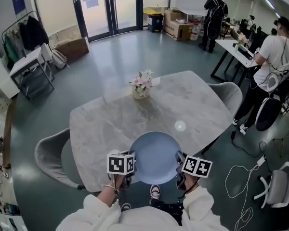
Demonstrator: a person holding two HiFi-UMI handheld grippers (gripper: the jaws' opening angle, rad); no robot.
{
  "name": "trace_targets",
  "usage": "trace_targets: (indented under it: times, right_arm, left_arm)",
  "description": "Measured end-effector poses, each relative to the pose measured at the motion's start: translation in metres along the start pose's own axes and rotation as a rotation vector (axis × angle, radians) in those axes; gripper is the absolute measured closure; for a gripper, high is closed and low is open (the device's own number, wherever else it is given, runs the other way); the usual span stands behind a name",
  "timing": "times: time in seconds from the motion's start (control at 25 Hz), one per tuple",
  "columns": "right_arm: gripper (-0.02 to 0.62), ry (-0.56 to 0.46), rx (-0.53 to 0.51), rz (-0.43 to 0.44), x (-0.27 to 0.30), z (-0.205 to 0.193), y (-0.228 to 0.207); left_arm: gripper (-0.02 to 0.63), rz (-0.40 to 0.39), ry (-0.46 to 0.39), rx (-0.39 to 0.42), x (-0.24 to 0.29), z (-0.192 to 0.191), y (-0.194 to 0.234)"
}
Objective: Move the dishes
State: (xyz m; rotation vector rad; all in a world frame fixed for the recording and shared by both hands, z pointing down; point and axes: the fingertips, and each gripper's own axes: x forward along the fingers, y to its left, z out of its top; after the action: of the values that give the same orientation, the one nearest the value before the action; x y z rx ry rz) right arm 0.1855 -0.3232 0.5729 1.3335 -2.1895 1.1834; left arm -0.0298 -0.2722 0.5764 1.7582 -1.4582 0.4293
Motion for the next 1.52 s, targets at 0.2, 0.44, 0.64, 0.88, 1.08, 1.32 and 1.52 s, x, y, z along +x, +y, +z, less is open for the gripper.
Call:
trace_targets:
  times: [0.2, 0.44, 0.64, 0.88, 1.08, 1.32, 1.52]
  right_arm:
    - [0.512, 0.039, -0.039, 0.036, 0.018, 0.017, -0.002]
    - [0.512, 0.078, -0.079, 0.075, 0.036, 0.040, -0.009]
    - [0.512, 0.097, -0.101, 0.094, 0.053, 0.053, -0.012]
    - [0.512, 0.115, -0.101, 0.077, 0.071, 0.059, -0.011]
    - [0.512, 0.114, -0.104, 0.060, 0.076, 0.068, -0.002]
    - [0.512, 0.104, -0.099, 0.056, 0.084, 0.078, 0.003]
    - [0.512, 0.119, -0.096, 0.039, 0.097, 0.078, -0.004]
  left_arm:
    - [0.565, 0.036, -0.010, -0.050, 0.012, 0.010, 0.004]
    - [0.563, 0.072, -0.027, -0.085, 0.025, 0.021, 0.000]
    - [0.565, 0.099, -0.040, -0.109, 0.034, 0.025, 0.001]
    - [0.564, 0.104, -0.025, -0.133, 0.047, 0.032, 0.014]
    - [0.565, 0.087, -0.019, -0.136, 0.050, 0.047, 0.023]
    - [0.565, 0.082, -0.027, -0.130, 0.056, 0.062, 0.029]
    - [0.565, 0.085, -0.012, -0.153, 0.072, 0.061, 0.036]
